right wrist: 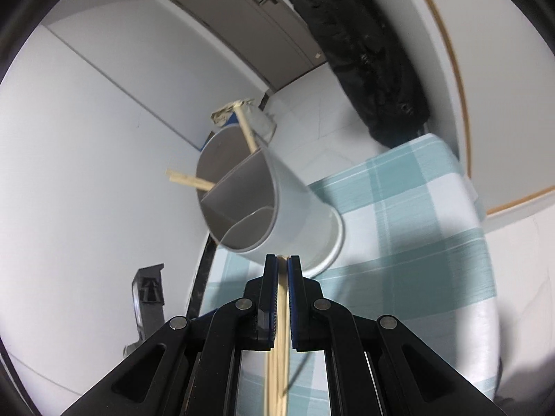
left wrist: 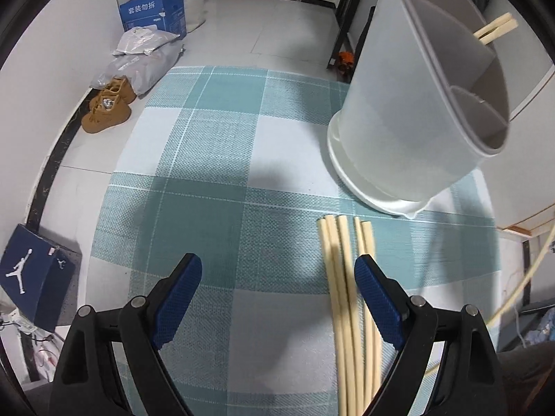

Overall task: Organize utensils
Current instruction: 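Close the left gripper on a chopstick while the right gripper holds its chopstick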

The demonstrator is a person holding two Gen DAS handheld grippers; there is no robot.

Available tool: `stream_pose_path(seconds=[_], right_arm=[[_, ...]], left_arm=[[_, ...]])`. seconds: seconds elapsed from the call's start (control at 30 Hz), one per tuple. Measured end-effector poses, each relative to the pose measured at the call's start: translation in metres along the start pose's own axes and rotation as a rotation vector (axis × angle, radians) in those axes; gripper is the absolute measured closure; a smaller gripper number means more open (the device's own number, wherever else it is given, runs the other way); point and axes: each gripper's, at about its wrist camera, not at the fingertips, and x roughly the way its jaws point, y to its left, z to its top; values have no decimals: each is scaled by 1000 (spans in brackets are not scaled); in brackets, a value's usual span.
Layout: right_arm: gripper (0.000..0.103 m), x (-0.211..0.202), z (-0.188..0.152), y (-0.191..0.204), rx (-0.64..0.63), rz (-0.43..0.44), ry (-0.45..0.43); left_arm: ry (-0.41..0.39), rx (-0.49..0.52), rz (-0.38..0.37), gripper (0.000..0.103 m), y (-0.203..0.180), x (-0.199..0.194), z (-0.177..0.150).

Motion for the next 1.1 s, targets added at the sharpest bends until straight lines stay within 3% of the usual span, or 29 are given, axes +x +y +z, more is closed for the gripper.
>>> stream_pose_path(seconds=[0.2, 0.43, 0.83, 1.1], right_arm=[[98, -11, -2, 0, -15, 15, -7], [98, -14, -1, 3, -35, 24, -16], [98, -16, 0, 4, -44, 16, -23], [98, -13, 1, 2, -41, 15, -13]], left_arm=[[32, -31, -9, 16, 3, 12, 1], [40, 26, 87, 16, -6, 17, 2], [53, 25, 130, 17, -4, 23, 7], [31, 25, 130, 49, -3, 21, 13]])
